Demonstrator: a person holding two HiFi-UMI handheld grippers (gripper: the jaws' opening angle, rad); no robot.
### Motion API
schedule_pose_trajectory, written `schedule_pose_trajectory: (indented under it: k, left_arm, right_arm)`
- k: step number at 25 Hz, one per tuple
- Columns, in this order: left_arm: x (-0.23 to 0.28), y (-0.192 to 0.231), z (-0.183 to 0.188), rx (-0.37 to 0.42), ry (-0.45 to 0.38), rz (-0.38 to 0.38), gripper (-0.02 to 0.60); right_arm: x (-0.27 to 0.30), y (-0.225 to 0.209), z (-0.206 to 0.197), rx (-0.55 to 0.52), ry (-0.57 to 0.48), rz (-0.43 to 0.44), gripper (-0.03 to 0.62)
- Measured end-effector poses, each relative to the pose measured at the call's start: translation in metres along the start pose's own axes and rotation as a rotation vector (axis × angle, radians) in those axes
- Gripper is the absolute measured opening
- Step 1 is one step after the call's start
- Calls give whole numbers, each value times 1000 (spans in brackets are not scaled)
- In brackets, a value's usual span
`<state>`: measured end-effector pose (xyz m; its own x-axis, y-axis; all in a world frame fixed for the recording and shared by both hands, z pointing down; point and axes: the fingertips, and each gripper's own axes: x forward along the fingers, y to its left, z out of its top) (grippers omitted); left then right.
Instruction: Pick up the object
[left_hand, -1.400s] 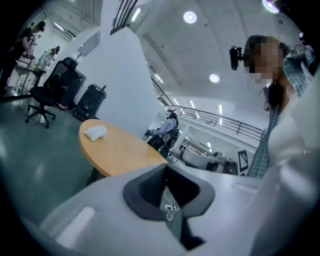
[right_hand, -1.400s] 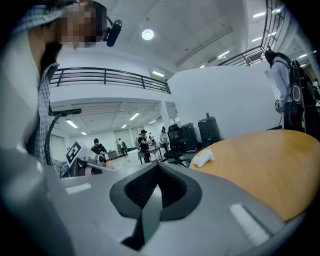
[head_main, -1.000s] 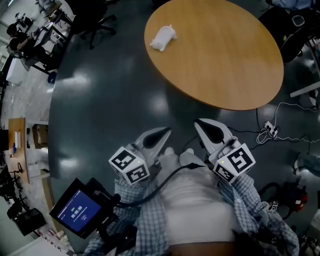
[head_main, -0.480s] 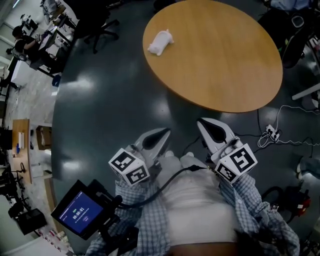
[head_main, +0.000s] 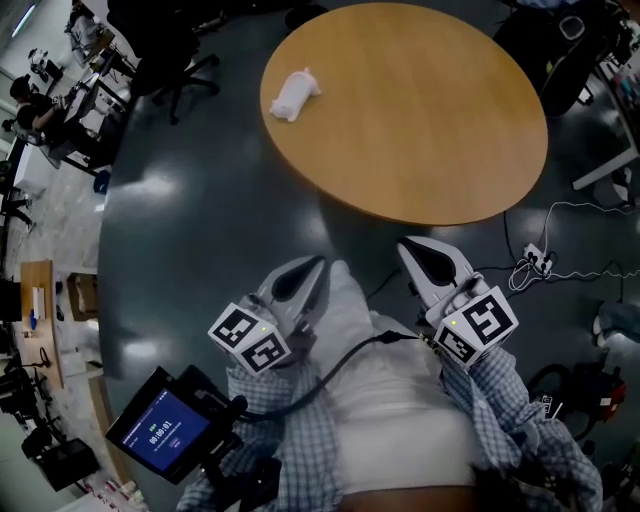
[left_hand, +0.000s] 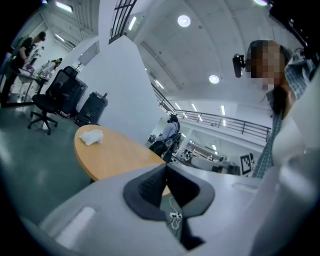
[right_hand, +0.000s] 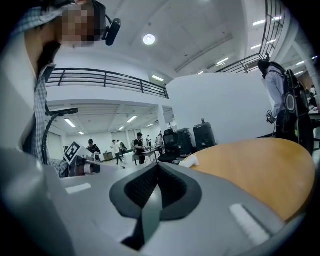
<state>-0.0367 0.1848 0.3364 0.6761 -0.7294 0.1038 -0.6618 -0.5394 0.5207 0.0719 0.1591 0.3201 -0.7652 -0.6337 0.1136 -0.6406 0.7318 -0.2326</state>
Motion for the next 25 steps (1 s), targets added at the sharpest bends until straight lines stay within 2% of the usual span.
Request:
schedule_pose_trajectory:
  k: [5, 13, 20, 25]
  left_arm:
    - [22, 18, 5, 4, -1, -25, 3]
    - [66, 90, 45, 27, 32, -12, 3]
    - [92, 100, 62, 68, 91, 5, 3]
    - [125, 162, 75, 36, 137, -8, 5]
  right_arm:
    - [6, -23, 3, 0, -3, -42, 5]
    - [70, -65, 14, 8, 11, -67, 5]
    - [77, -81, 29, 31, 19, -68, 5]
    - [129, -116, 22, 73, 73, -87, 5]
